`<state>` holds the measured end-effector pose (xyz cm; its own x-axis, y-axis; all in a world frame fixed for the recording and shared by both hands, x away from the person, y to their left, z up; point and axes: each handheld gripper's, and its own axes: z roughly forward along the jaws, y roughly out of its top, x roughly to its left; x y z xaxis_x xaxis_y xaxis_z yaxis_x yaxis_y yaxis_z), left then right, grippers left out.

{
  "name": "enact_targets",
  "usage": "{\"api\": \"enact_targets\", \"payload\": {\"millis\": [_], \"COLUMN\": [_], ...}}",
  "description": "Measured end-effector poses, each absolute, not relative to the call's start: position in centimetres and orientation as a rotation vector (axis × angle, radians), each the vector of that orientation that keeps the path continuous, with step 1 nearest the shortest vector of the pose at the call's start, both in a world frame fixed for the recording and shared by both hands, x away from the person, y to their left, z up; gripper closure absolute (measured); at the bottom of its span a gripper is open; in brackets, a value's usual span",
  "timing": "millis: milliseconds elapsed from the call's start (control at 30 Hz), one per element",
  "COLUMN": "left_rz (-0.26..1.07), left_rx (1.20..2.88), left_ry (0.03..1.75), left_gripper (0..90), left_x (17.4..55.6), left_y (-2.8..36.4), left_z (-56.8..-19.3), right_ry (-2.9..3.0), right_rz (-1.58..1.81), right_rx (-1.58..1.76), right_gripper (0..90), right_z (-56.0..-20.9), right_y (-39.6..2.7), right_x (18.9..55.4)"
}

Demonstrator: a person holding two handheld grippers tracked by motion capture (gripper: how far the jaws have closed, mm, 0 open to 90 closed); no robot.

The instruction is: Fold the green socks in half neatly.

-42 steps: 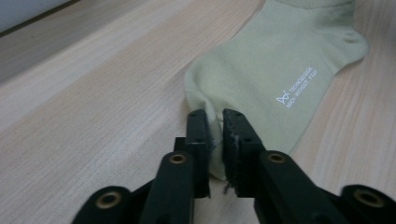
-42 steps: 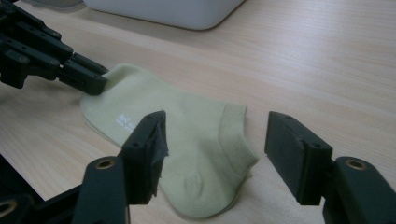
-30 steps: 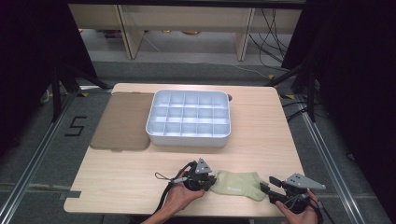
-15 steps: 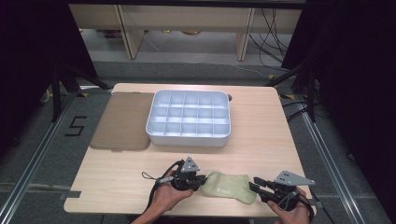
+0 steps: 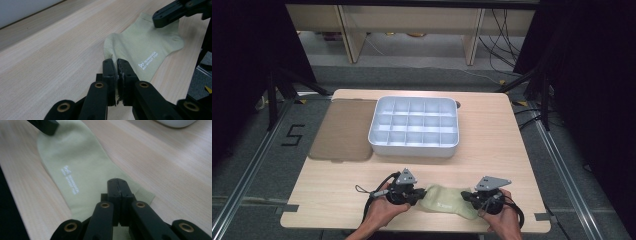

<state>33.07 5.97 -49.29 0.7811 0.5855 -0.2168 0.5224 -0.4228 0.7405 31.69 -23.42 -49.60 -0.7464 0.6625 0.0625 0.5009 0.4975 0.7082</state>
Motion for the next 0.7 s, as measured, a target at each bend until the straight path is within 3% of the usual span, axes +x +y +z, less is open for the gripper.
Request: {"api": "enact_targets", "payload": {"millis": [700], "left_rz": [0.086], "left_rx": [1.991], "left_ry": [0.895], "left_gripper": [84.5], "left_x": [32.2], "left_y": [12.0], "left_z": [-46.9], "right_ry": [2.637], "right_rz": [1.078], "right_rx": [0.861], "right_gripper": [90.0], "right_z": [-50.4], "right_y": [-15.4], "right_x": [34.7]}}
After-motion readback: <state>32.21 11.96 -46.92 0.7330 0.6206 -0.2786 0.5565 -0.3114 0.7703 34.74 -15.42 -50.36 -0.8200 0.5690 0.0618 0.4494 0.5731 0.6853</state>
